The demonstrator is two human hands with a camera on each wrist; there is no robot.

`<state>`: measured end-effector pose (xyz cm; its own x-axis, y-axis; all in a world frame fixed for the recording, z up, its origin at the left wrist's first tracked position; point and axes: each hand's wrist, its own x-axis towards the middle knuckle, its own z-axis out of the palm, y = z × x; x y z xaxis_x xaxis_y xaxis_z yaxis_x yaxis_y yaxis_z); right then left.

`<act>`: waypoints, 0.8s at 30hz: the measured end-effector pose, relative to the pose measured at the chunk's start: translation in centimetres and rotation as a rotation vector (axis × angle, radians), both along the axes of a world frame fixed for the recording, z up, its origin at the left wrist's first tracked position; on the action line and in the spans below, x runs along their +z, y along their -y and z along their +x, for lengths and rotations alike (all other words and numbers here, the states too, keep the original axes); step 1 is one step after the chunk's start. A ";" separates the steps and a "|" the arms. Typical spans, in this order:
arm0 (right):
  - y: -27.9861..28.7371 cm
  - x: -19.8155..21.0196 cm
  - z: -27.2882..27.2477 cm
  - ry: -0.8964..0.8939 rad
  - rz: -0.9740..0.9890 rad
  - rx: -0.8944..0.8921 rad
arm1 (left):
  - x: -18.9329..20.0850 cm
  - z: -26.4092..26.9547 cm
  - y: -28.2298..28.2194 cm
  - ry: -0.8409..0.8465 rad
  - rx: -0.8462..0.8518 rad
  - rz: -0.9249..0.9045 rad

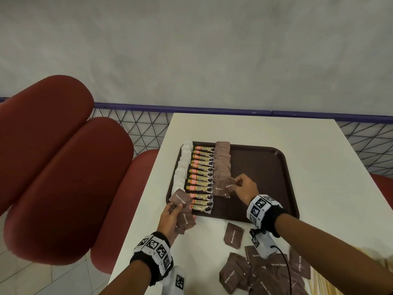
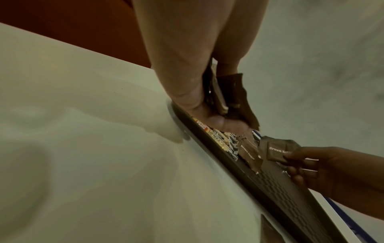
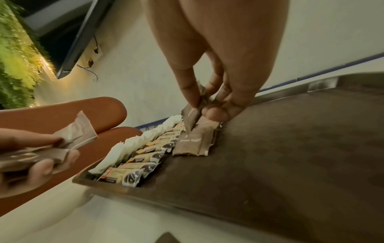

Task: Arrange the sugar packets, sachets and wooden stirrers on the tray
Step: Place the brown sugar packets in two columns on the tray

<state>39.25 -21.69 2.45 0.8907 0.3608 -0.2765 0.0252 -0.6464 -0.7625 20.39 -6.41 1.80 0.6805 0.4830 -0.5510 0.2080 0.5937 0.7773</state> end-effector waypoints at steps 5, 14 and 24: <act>-0.1 -0.6 -0.4 -0.140 0.123 -0.034 | -0.1 0.4 -0.1 0.004 0.005 -0.035; -1.3 -1.8 -1.1 -0.047 -0.113 0.108 | -0.2 0.3 -0.6 -0.020 0.013 -0.048; -1.9 -2.5 -0.7 0.369 -0.534 0.313 | 0.3 0.2 -0.4 -0.036 0.015 -0.035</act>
